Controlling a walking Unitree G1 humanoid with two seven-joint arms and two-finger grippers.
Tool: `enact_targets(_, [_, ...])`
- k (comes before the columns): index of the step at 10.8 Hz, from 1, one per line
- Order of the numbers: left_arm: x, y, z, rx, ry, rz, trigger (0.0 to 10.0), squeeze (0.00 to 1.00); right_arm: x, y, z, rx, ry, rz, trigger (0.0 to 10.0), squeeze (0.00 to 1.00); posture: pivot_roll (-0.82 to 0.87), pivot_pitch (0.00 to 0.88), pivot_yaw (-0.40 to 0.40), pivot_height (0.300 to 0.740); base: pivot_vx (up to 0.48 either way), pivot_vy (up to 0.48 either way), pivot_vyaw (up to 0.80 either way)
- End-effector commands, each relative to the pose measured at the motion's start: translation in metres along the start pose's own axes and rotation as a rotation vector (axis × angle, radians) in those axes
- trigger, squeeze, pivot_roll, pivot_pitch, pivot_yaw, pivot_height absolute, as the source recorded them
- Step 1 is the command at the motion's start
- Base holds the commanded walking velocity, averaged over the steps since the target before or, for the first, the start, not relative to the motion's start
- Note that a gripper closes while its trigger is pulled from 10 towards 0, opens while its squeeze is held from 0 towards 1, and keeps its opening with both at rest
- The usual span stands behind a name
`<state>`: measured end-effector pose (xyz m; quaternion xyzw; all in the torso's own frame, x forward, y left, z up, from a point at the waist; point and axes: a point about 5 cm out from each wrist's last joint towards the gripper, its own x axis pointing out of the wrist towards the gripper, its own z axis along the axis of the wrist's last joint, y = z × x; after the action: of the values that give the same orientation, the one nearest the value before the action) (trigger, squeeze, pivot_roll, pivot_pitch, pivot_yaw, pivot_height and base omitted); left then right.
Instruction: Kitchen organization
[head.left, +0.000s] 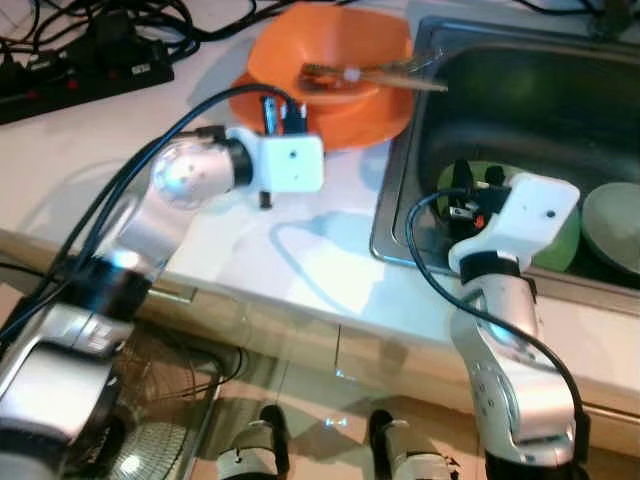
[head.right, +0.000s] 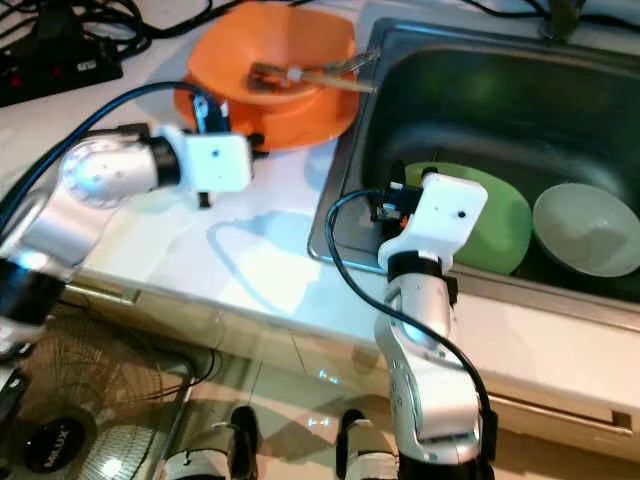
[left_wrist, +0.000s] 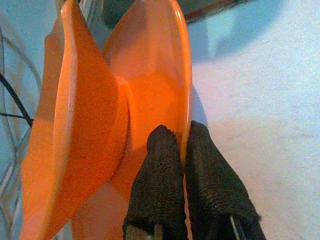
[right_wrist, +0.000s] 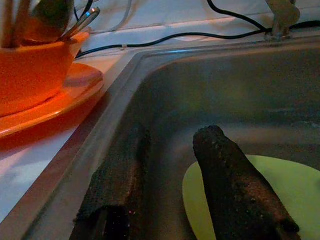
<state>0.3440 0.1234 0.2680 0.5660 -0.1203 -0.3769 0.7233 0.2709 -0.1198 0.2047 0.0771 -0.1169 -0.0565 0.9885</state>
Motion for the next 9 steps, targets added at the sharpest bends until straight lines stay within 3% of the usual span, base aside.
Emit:
enact_targets(1, [-0.002,-0.013,-0.005,-0.043,0.012,-0.088,0.0,0.0,-0.004,0.0,-0.03,0.027,0.151,-0.023,10.0,0.0,0.02,0.279,0.042,0.74,0.0,0.0,0.0])
enact_targets(3, [-0.038,-0.015,0.007,-0.045,0.045,-0.115,0.0,0.0,0.005,-0.002,-0.03,0.026,0.134,-0.015,10.0,0.0,0.05,0.266,0.026,0.74,0.0,0.0,0.0])
enact_targets(6, [-0.065,-0.03,0.018,-0.08,0.01,-0.157,0.0,0.0,0.014,0.003,-0.031,0.028,0.122,0.016,10.0,0.0,0.06,0.269,-0.01,0.74,0.0,0.0,0.0])
enact_targets(9, [-0.081,-0.052,0.03,-0.092,-0.03,-0.246,0.0,0.0,0.02,0.003,-0.031,0.024,0.114,0.034,10.0,0.0,0.05,0.267,-0.029,0.74,0.0,0.0,0.0])
